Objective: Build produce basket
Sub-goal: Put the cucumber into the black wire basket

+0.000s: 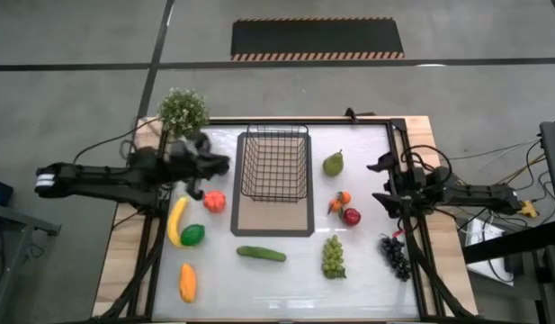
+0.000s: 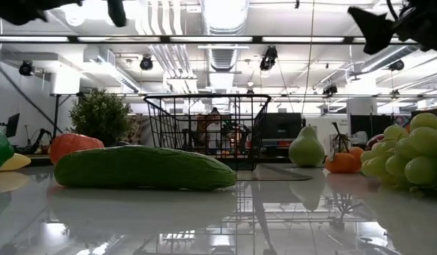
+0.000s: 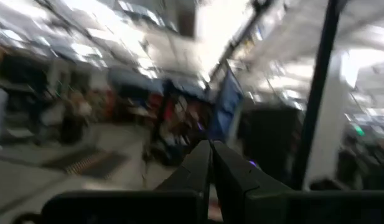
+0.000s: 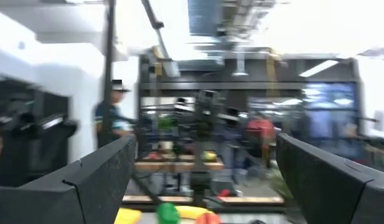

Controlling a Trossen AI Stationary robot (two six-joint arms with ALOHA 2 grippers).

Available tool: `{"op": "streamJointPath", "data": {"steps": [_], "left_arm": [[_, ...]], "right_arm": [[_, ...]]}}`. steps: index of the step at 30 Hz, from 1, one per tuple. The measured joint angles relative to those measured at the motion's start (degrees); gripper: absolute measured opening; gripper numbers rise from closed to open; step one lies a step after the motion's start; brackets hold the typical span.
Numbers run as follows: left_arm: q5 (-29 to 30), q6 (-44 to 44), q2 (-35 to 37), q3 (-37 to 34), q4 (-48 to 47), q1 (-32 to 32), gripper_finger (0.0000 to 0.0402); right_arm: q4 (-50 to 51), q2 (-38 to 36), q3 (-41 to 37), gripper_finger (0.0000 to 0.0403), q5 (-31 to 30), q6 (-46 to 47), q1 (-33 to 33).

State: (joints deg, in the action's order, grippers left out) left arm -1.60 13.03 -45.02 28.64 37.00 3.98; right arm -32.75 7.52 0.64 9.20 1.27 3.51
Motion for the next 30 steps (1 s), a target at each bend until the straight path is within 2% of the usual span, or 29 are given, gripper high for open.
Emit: {"op": "streamJointPath", "data": {"steps": [3, 7, 12, 23, 30], "left_arm": [[-2.54, 2.12, -5.08, 2.54, -0.90, -0.77, 0.0002], [-2.87, 4.81, -9.88, 6.42, -1.10, -2.39, 0.0002], [-2.91, 7.57, -14.20, 12.14, -8.94, -6.12, 0.0002], [-1.36, 9.35, -24.55, 29.80, -41.31, -18.70, 0.0001], [2.03, 10.69, -34.26, 39.56, -57.06, -24.90, 0.0001]], "right_arm": [[-0.57, 1.72, 0.00, 0.0368, 3.03, -0.92, -0.02], [-0.61, 3.62, 0.00, 0.0368, 2.93, -2.79, -0.02], [-0.64, 4.57, 0.00, 0.0368, 2.82, -3.88, -0.02], [-0.57, 5.05, 0.00, 0.0368, 2.81, -5.75, -0.02], [-0.59, 5.03, 0.00, 0.0368, 2.79, -6.86, -0.02]]}}
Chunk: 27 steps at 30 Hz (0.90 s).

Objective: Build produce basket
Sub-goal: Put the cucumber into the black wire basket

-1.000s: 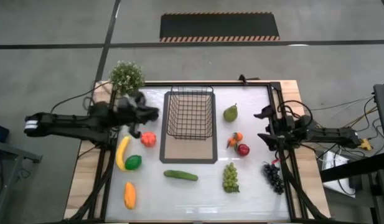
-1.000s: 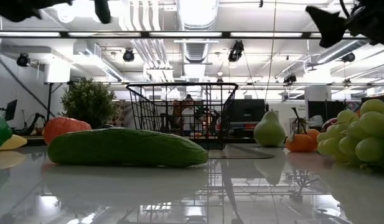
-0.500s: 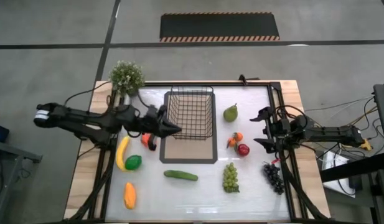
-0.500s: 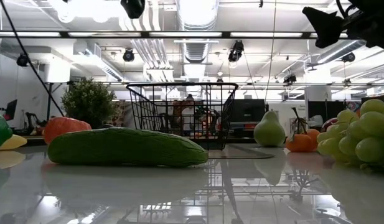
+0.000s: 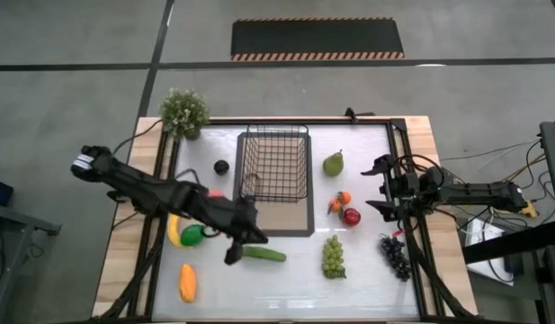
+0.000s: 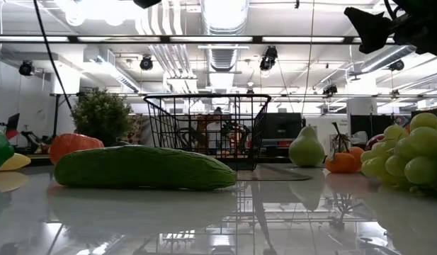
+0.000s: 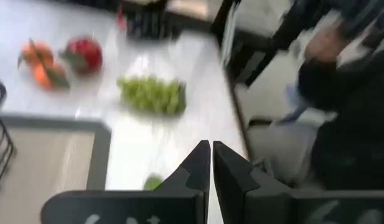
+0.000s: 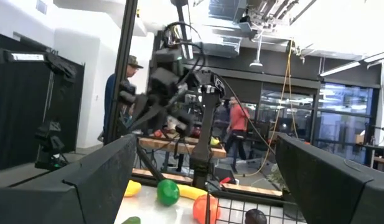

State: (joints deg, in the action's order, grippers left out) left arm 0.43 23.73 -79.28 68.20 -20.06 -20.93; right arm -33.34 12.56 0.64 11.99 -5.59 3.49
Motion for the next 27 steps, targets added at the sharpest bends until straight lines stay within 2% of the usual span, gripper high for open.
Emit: {"op": "streamJointPath", "data": {"steps": [10, 17, 22, 27], "left_arm": [[0.64, -2.36, -14.88, 9.31, -20.47, -1.23, 0.0001], [1.71, -9.86, -22.18, 12.40, -22.82, -1.31, 0.0001], [1.73, -10.62, -22.83, 12.26, -23.14, -1.28, 0.0001], [3.32, -9.99, -21.02, 12.81, -27.74, -1.25, 0.0001]], "right_arm": [[0.01, 0.02, 0.00, 0.0368, 0.02, 3.10, 0.00], [0.01, -0.01, 0.00, 0.0368, 0.02, 7.03, 0.00], [0.01, 0.00, 0.00, 0.0368, 0.02, 9.75, 0.00], [0.04, 0.00, 0.00, 0.0368, 0.02, 11.72, 0.00]]}}
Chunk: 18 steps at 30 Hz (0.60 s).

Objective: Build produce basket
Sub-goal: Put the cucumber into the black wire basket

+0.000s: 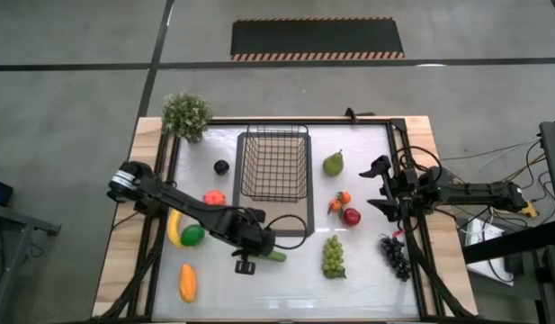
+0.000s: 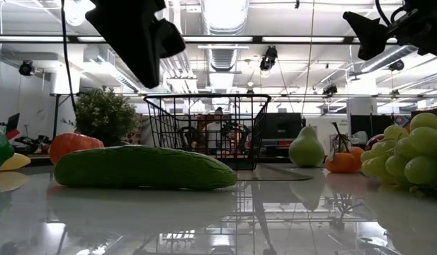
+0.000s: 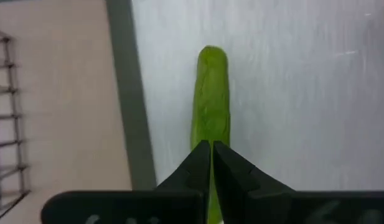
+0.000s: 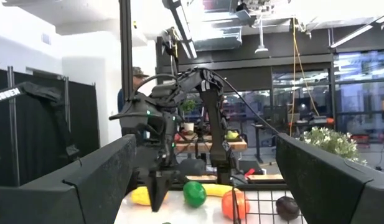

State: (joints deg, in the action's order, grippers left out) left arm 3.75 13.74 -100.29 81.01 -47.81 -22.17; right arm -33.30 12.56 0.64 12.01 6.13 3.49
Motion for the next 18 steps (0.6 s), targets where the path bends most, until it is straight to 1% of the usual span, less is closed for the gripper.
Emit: {"op": "streamJointPath", "data": {"steps": [5, 8, 13, 15, 18], "left_arm": [[1.27, 3.56, 4.40, 0.09, -5.61, -0.06, 0.0001], [1.25, 8.58, 7.45, 0.02, -11.48, -0.53, 0.0001], [1.10, 22.68, 13.35, -1.35, -22.71, -4.86, 0.0001], [1.15, 29.56, 15.39, -2.53, -24.73, -7.59, 0.0001], [1.77, 39.73, 18.01, -4.91, -24.61, -12.75, 0.0001]], "right_arm": [[0.06, 0.00, 0.00, 0.0368, 0.00, -0.02, 0.00], [0.23, 0.00, 0.00, 0.0368, 0.00, -0.04, 0.01], [0.61, 0.02, 0.00, 0.0368, 0.00, -0.04, 0.00], [1.05, -0.01, 0.00, 0.0368, 0.00, -0.08, 0.01], [1.88, 0.06, 0.00, 0.0368, 0.00, -0.08, 0.00]]}}
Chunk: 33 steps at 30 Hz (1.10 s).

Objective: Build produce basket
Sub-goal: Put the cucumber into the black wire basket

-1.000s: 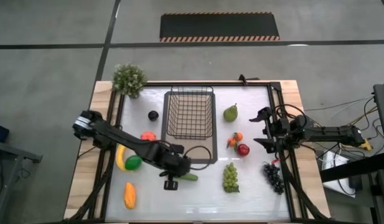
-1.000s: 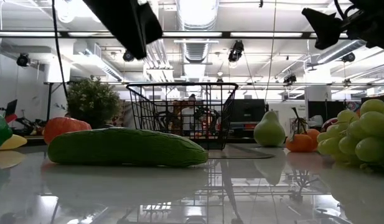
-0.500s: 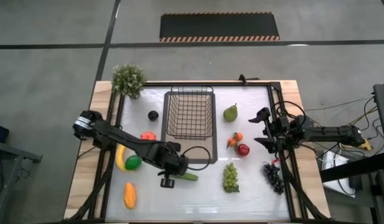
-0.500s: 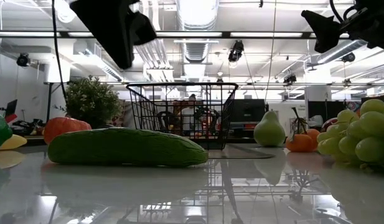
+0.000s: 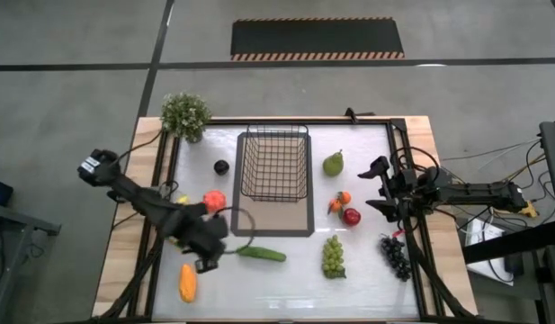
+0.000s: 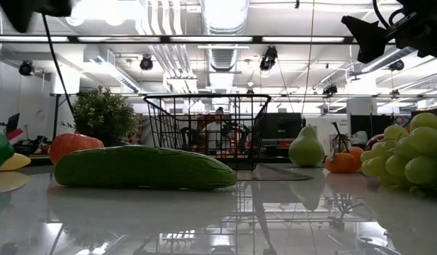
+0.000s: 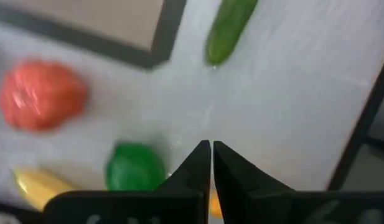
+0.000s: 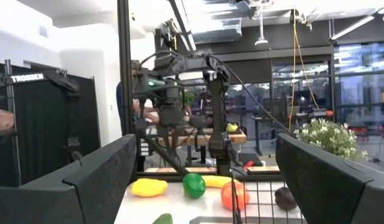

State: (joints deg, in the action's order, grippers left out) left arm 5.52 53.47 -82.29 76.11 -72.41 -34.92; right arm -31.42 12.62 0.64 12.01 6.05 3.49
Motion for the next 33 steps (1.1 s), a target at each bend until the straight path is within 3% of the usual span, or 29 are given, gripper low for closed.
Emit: {"op": "streamJointPath", "data": {"steps": [7, 13, 16, 19, 22, 26, 30, 33], "left_arm": [[1.08, 19.72, 3.57, -9.69, 1.03, -9.27, 0.0000], [0.62, 19.81, 4.20, -14.48, 21.37, -7.65, 0.0000], [-2.08, 21.65, 3.07, -15.63, 16.67, -8.95, 0.0000], [-9.54, 30.99, 3.71, -17.85, 7.89, -10.28, 0.0000], [-10.81, 37.67, 5.94, -19.54, 7.70, -10.10, 0.0000], [-4.27, 37.95, 7.93, -20.72, 18.79, -8.77, 0.0000], [6.22, 26.59, 7.62, -22.33, 35.07, -7.88, 0.0000], [11.40, 18.35, 5.26, -21.87, 40.70, -6.34, 0.0000]], "right_arm": [[-0.15, 0.23, 0.00, 0.0368, 0.00, -0.01, 0.02], [-0.15, 0.25, 0.00, 0.0368, 0.00, -0.01, 0.00], [-0.15, 0.25, 0.00, 0.0368, 0.00, -0.01, 0.00], [-0.17, 0.25, 0.00, 0.0368, 0.00, -0.01, 0.02], [-0.17, 0.25, 0.00, 0.0368, 0.00, -0.01, 0.02], [-0.16, 0.25, 0.00, 0.0368, 0.00, -0.01, 0.00], [-0.15, 0.27, 0.00, 0.0368, 0.00, -0.03, 0.02], [-0.15, 0.27, 0.00, 0.0368, 0.00, -0.10, 0.01]]}}
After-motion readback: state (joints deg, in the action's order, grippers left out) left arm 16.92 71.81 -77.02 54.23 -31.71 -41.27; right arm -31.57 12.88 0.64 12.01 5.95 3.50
